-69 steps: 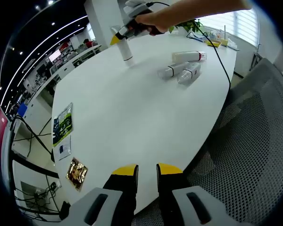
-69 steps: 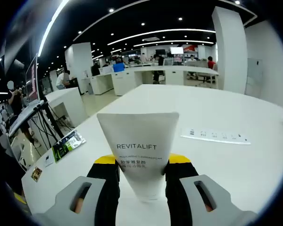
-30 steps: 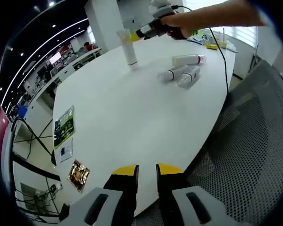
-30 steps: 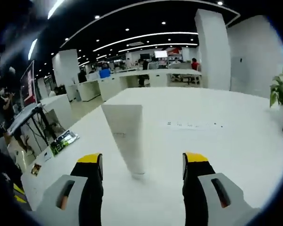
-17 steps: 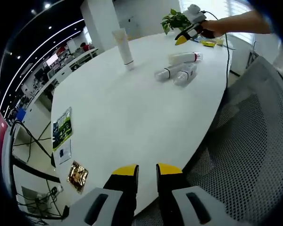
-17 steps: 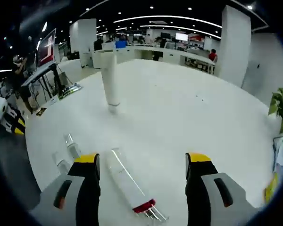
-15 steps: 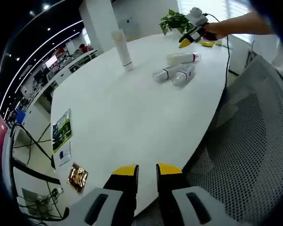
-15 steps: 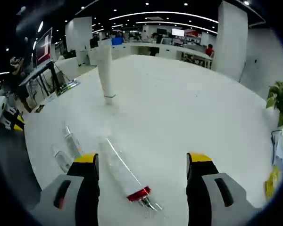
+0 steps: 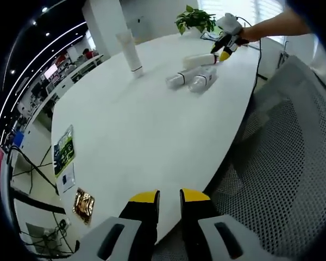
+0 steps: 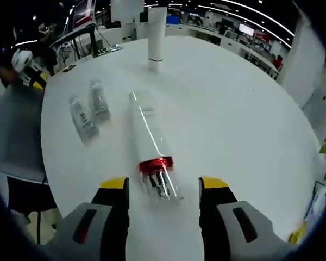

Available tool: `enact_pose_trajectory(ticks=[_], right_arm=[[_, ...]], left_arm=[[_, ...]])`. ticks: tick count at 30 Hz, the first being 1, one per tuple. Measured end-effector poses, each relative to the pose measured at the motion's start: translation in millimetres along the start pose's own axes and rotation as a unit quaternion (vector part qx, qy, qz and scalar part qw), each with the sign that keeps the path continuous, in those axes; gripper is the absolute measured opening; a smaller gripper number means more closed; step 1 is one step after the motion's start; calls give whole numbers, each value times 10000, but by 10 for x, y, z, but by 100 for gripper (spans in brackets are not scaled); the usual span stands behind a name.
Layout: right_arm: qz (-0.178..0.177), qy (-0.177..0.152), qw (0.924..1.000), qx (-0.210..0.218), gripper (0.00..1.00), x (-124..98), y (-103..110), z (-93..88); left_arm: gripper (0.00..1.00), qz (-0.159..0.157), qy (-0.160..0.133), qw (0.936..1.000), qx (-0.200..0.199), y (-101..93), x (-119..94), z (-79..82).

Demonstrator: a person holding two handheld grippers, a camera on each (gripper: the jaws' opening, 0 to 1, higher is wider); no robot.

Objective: Arrange the skincare products in the storage area until every visible bottle or jar stands upright without overlapping.

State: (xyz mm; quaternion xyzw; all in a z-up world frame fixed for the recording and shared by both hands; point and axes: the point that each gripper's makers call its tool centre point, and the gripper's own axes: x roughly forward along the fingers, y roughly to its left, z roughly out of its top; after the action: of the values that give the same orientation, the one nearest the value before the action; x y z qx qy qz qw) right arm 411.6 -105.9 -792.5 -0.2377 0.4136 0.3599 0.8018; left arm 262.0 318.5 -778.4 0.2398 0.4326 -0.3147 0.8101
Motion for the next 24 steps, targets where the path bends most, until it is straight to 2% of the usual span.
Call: enact_pose_trajectory(ticks=[3, 4, 5, 7, 8, 9, 15, 18, 24], right_arm=[[131, 162, 9997, -159, 43, 51, 50, -48], [248, -5, 9996, -105, 38, 46, 92, 8], [165, 111, 9997, -145, 35, 55, 49, -24], [315, 54, 9995, 54, 27, 45, 74, -33], [565, -32, 9984, 29, 27, 55, 144, -17], [369, -34, 9993, 70, 27, 52, 91, -12], [140, 209, 9996, -103, 25, -14, 102, -19], [56, 179, 9996, -193, 25, -98, 76, 56], [-201, 92, 9964, -821, 25, -204, -27, 369]], left_arm=[[16, -136, 62, 9999, 24, -53, 17, -17], [16, -167, 13, 9999, 37, -66, 20, 1], [16, -182, -26, 9998, 38, -73, 21, 15], [16, -193, -44, 9998, 17, -79, 16, 21], [16, -194, -37, 9998, 16, -79, 19, 18], [16, -199, -12, 9998, 21, -81, 23, 10], [16, -246, -84, 9997, 46, -113, 20, 53], [16, -267, -188, 9995, 36, -127, 9, 84], [16, -205, -178, 9996, 54, -111, 7, 80]])
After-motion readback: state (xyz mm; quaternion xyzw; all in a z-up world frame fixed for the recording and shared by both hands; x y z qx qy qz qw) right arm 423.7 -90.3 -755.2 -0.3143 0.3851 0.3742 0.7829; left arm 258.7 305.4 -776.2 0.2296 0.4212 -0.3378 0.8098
